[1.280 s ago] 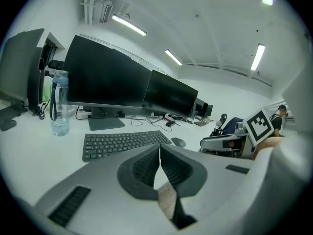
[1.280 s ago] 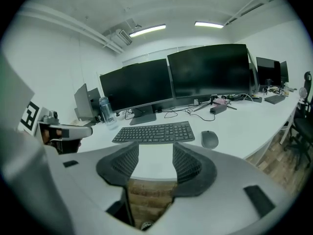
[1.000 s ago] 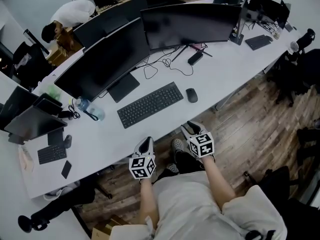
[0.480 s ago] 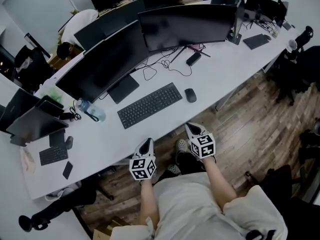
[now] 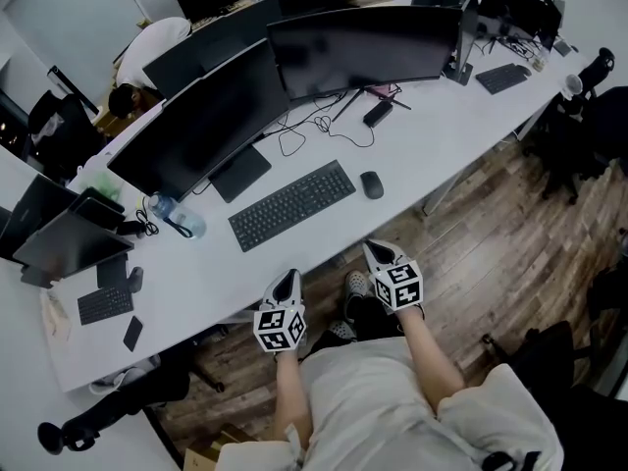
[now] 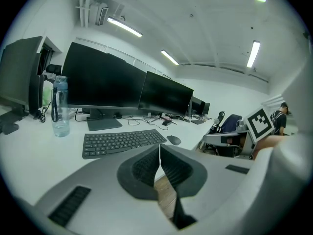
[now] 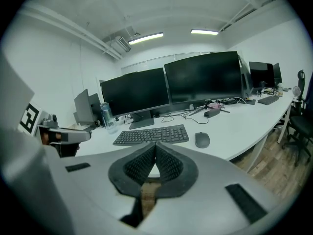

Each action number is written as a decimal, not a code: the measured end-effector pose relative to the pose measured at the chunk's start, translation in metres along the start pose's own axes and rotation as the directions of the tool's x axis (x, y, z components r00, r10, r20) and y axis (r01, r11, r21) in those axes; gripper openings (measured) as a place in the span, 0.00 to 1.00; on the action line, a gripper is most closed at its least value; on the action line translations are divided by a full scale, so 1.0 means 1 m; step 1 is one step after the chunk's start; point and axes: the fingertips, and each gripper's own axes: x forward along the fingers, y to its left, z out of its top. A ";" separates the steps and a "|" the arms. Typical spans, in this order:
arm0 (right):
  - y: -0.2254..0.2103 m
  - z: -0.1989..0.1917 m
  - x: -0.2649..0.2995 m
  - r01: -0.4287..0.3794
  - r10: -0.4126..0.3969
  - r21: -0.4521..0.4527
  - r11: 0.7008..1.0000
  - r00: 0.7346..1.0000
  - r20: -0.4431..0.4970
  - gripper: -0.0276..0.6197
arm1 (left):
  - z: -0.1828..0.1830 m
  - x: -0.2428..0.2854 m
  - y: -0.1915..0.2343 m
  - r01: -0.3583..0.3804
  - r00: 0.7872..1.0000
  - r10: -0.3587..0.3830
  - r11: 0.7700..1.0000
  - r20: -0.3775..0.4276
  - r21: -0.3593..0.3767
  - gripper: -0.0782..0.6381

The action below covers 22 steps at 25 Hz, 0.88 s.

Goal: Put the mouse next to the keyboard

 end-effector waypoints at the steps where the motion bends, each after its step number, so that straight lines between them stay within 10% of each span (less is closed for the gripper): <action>1: -0.001 0.000 -0.001 0.002 -0.002 0.002 1.000 1.000 0.000 0.05 | -0.001 0.000 -0.001 0.001 1.000 -0.001 1.000 -0.002 0.001 0.14; 22: -0.007 -0.001 -0.003 0.047 -0.047 -0.003 0.999 0.999 -0.002 0.05 | 0.001 0.001 0.000 0.009 1.000 -0.009 1.000 -0.009 0.009 0.14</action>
